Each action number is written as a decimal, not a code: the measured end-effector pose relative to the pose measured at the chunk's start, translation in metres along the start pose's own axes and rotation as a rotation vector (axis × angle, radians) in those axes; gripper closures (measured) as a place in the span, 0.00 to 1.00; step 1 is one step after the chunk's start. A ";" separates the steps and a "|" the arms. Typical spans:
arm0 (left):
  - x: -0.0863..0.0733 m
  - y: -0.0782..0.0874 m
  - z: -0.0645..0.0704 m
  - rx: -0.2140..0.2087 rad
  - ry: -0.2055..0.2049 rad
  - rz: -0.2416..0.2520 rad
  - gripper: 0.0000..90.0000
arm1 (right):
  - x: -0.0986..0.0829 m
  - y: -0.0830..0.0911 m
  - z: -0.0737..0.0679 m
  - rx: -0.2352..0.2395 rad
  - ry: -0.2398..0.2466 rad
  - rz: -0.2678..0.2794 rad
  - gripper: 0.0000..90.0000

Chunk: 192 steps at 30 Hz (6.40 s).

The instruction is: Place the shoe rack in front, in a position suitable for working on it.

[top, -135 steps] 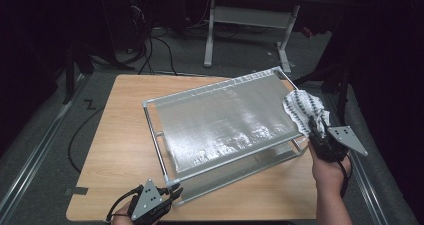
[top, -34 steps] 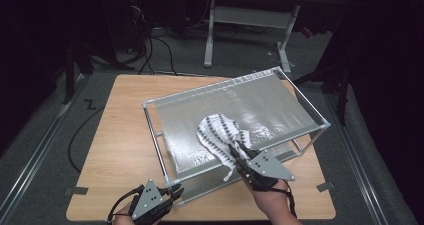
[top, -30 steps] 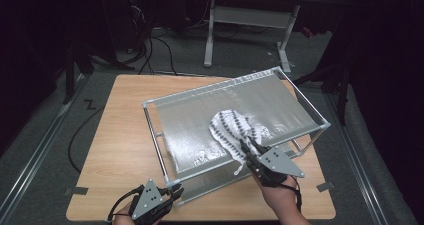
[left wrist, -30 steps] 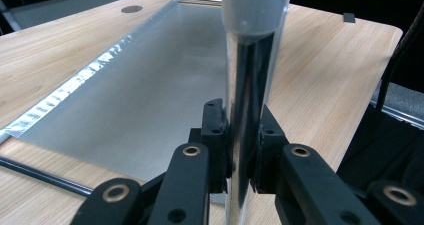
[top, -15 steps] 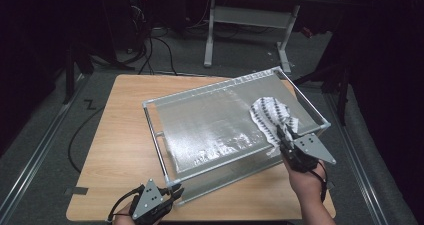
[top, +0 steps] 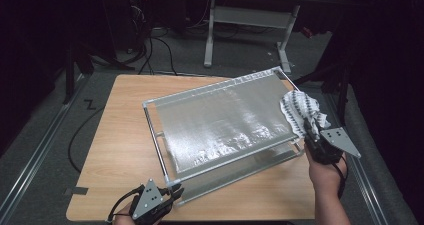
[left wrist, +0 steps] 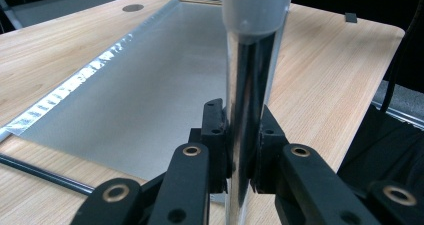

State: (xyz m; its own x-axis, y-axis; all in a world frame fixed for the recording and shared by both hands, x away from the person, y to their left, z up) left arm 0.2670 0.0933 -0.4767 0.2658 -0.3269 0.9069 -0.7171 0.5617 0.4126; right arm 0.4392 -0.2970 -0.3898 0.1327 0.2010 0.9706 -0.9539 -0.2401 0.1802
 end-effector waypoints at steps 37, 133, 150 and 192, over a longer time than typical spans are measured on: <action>0.000 -0.001 0.000 -0.012 -0.011 0.010 0.89 | 0.006 0.008 -0.052 0.198 -0.051 0.010 0.84; -0.001 -0.003 -0.025 0.060 0.015 -0.003 0.89 | -0.137 0.005 -0.150 0.468 0.064 -0.411 0.44; -0.022 0.032 -0.087 0.237 0.109 -0.027 0.89 | -0.126 -0.016 -0.219 0.610 0.201 -0.414 0.80; -0.022 0.025 -0.107 0.207 0.060 -0.009 0.88 | -0.049 0.032 -0.036 0.142 0.034 -0.143 0.85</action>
State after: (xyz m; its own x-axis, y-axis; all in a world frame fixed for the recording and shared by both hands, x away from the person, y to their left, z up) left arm 0.3125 0.1961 -0.4774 0.3059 -0.2816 0.9095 -0.8302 0.3886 0.3996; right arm 0.3921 -0.2800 -0.4372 0.2524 0.2737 0.9281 -0.8782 -0.3378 0.3385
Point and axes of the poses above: each handheld gripper's, and its own axes: y roughly backward along the jaws, x roughly out of its top, z roughly to its right, the point moved 8 cm from there along -y, roughly forward along the jaws, and after that the axes turned 6 degrees about x, right-handed, at the moved point
